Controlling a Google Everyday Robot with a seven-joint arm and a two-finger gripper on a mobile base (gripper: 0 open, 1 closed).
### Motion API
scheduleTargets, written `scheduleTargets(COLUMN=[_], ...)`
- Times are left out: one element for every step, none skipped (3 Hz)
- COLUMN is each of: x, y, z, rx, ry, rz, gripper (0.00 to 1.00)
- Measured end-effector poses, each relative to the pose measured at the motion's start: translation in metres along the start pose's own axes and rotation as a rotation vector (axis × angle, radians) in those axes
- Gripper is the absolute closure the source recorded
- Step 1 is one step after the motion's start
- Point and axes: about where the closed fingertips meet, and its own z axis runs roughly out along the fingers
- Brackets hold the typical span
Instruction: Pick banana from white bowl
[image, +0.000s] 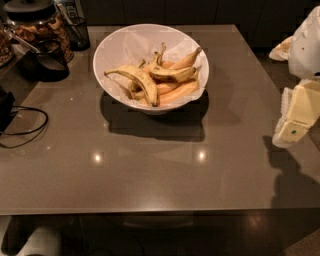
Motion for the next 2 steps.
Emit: scheduleTargets(x=[0.000,-0.007], y=[0.000,-0.011], z=[0.000,0.004], rx=[0.000,-0.029], ry=[0.000,0.029], rz=[0.000,0.050], gripper=[0.00,0.00])
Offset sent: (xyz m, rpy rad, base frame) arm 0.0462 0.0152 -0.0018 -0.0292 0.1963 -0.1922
